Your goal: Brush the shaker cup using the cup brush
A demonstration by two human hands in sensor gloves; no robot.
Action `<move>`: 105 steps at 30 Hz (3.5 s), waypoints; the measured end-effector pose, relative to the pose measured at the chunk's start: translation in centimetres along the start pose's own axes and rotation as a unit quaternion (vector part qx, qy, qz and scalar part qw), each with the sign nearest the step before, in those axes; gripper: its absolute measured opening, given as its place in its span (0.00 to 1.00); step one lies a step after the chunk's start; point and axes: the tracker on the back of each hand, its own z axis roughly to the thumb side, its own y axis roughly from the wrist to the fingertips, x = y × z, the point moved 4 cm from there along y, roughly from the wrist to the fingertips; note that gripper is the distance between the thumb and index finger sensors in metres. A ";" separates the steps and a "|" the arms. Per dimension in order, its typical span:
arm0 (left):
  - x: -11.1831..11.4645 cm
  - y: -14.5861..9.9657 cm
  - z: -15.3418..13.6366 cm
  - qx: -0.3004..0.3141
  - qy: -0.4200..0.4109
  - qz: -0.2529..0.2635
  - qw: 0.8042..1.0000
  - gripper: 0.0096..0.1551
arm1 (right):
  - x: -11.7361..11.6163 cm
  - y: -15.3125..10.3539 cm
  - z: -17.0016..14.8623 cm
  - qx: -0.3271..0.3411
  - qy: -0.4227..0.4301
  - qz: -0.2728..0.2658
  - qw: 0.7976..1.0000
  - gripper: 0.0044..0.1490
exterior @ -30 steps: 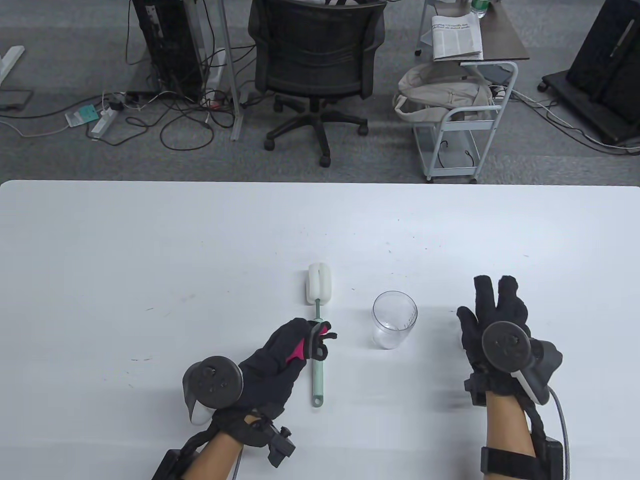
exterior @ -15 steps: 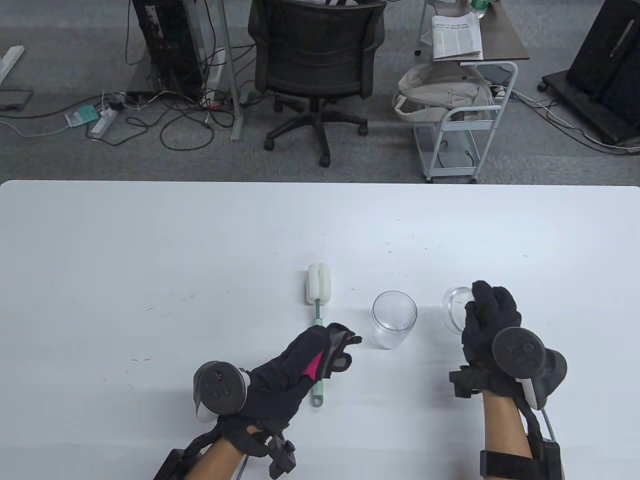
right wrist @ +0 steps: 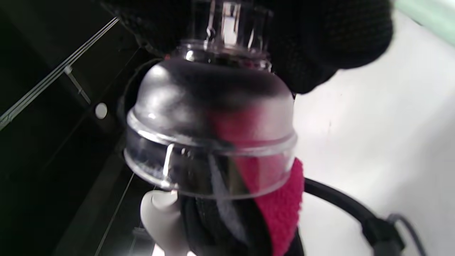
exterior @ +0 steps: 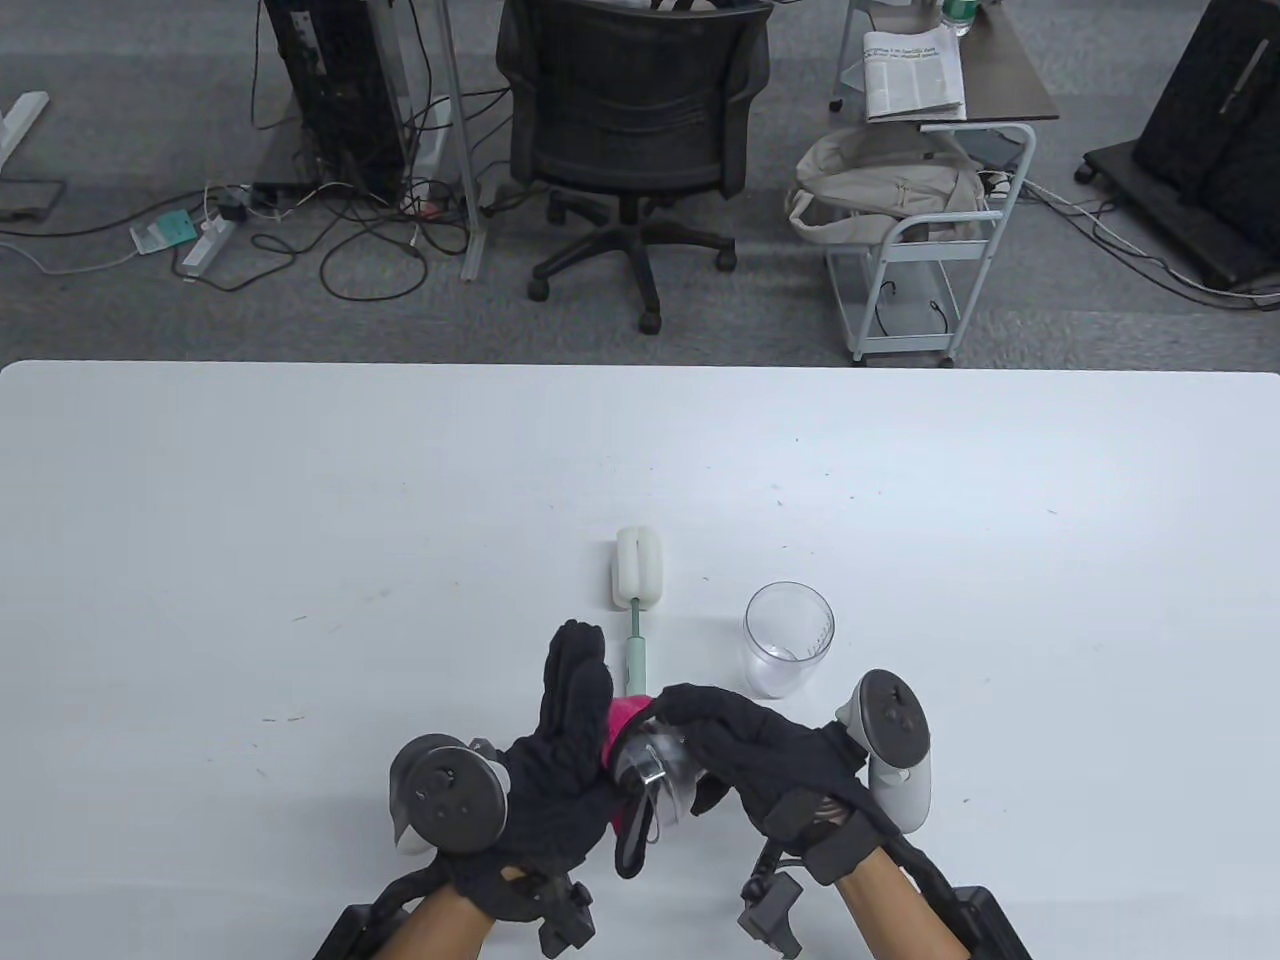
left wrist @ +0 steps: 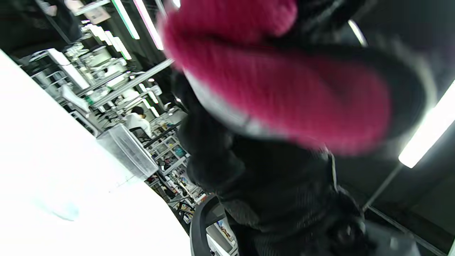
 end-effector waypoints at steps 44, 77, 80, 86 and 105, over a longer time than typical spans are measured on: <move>0.4 -0.3 -3.4 -0.171 -0.127 0.009 0.977 0.32 | -1.4 -0.4 2.6 0.110 -0.066 0.044 0.991 0.23; 0.4 -0.7 -3.5 -0.171 -0.172 0.021 0.970 0.48 | -2.1 -0.5 2.6 0.105 -0.057 0.057 0.991 0.35; 1.5 -0.9 -4.6 -0.219 -0.208 -0.039 0.952 0.47 | -2.0 -0.7 3.4 0.128 -0.091 0.034 0.987 0.22; 0.0 -0.2 -2.7 -0.139 -0.143 0.026 0.979 0.29 | -1.1 -0.9 3.1 0.113 -0.072 -0.018 0.991 0.36; 0.9 -0.2 -3.6 -0.164 -0.181 -0.001 0.970 0.31 | -0.8 -0.8 2.8 0.112 -0.081 -0.039 0.990 0.37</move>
